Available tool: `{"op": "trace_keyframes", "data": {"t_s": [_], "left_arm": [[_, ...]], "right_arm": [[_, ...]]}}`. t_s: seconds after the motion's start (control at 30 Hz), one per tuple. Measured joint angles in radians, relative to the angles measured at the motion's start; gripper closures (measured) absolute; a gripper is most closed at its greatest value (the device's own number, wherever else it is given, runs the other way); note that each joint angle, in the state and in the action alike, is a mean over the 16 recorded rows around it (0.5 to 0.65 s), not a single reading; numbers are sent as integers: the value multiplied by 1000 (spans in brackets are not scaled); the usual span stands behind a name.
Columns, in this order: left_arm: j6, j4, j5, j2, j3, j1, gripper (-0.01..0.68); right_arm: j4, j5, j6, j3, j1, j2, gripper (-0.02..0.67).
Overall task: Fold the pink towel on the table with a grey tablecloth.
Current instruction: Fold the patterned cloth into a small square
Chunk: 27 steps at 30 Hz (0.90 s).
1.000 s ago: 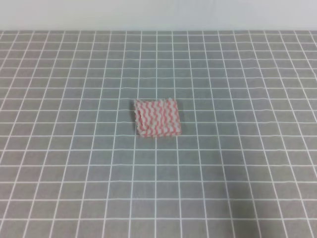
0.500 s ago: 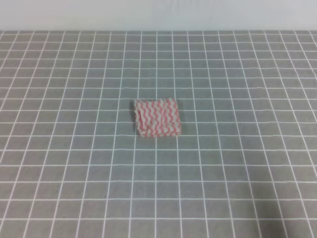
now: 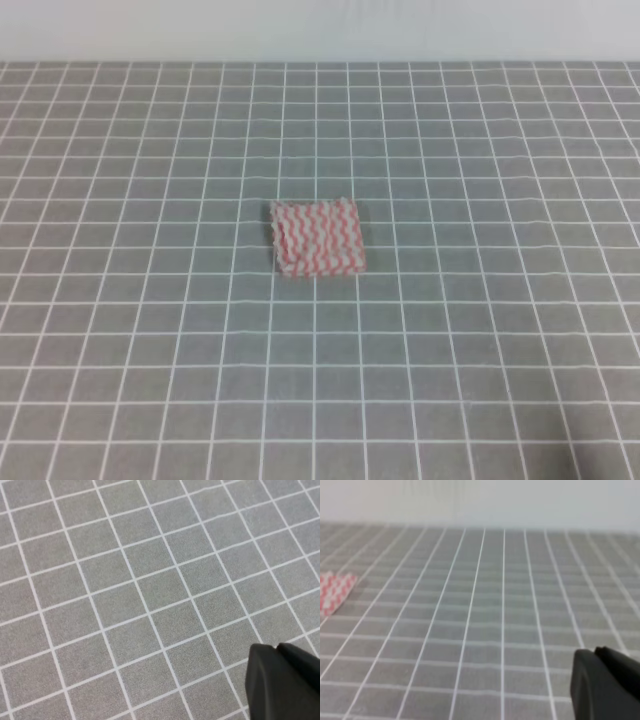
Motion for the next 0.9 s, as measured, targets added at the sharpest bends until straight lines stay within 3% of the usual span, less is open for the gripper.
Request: {"op": "trace_keyframes", "data": {"t_s": [0.9], "left_arm": [[0,18,-4,-6,1,0,673]], "right_arm": [[-6,38,40,2,0,-6,665]]}}
